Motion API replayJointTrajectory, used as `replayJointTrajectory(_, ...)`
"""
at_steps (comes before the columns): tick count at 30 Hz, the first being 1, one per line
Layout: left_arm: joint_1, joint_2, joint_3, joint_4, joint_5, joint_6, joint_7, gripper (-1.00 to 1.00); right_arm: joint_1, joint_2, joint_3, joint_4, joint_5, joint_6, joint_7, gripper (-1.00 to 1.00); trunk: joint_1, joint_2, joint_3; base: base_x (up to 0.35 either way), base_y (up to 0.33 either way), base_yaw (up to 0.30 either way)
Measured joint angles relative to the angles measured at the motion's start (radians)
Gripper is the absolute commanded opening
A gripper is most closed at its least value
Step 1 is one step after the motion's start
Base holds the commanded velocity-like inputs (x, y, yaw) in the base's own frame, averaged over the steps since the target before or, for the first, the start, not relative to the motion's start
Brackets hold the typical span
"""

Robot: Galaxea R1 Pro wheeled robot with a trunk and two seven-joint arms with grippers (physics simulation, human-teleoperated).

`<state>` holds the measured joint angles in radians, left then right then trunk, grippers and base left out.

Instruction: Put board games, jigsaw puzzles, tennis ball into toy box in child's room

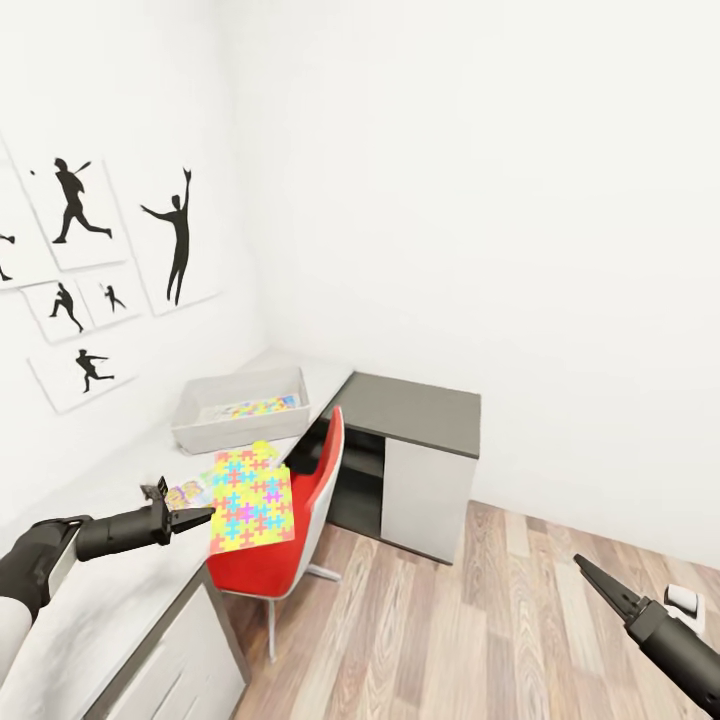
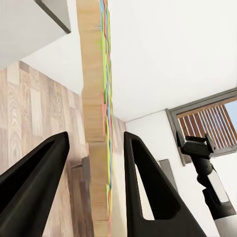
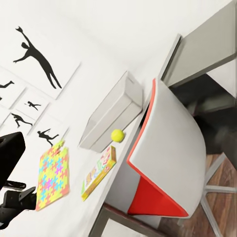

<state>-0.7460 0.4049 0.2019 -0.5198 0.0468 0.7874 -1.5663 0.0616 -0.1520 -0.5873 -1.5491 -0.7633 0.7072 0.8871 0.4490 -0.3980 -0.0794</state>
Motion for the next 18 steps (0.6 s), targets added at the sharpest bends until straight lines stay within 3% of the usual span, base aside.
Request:
replayJointTrajectory(11,0.0,0.0,-0.001,0.0,0.0,0.0,0.0,-1.0,0.0,0.0,0.0,0.0,0.0,0.0,0.0,1.0,0.0,0.0,0.0,0.234,-0.182,0.006)
replayJointTrajectory(18,0.0,0.0,0.0,0.0,0.0,0.0,0.0,-1.0,0.0,0.0,0.002,0.0,0.001,-0.003,-0.001,1.0,0.0,0.0,0.005,0.223,-0.082,0.186)
